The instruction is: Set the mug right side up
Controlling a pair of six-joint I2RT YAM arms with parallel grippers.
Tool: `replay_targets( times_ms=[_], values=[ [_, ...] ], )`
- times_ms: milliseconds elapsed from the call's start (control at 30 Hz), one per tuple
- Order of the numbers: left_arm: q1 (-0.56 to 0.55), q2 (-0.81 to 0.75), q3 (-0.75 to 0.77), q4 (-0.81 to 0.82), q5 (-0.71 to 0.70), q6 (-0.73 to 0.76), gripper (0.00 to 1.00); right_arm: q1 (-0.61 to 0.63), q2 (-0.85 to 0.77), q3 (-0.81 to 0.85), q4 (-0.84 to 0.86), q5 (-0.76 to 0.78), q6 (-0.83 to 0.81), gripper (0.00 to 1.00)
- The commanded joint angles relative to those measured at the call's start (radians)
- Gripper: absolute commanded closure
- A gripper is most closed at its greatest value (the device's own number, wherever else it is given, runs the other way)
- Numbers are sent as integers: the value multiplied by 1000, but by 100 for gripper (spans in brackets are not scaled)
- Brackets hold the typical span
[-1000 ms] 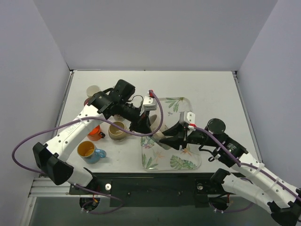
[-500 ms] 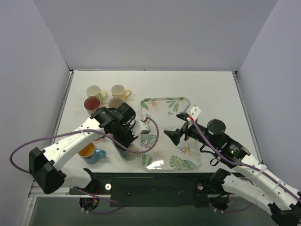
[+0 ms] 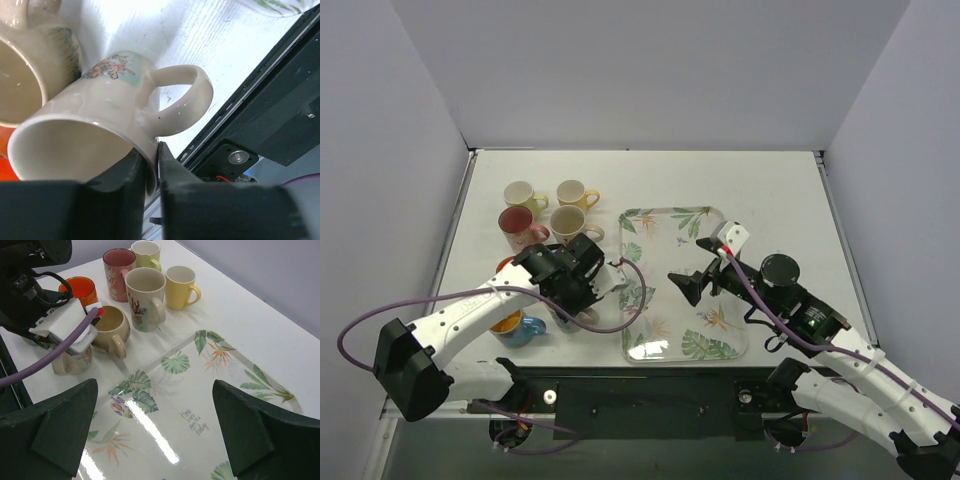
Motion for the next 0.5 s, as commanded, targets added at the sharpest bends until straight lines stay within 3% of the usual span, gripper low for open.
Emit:
replay_targets(
  times_ms=[0,33,100,300,400,467],
  values=[
    [1,-29,18,42,30,10,64,-1,-6,-10,60,35,1,7],
    [1,-32,25,30,41,15,36,1,2,-10,60,48,4,7],
    [-1,-38,51,4,67,24,20,-1,4,-10,62,75,12,7],
    [4,-48,257,-88,78,41,16,-2,34,-8,77,201,55,7],
    [59,-55,393,-47,28,41,6,-8,71,-1,77,356,84,7],
    [170,-49,450,32,-23,36,4,-27,103,5,79,551,124,7]
  ],
)
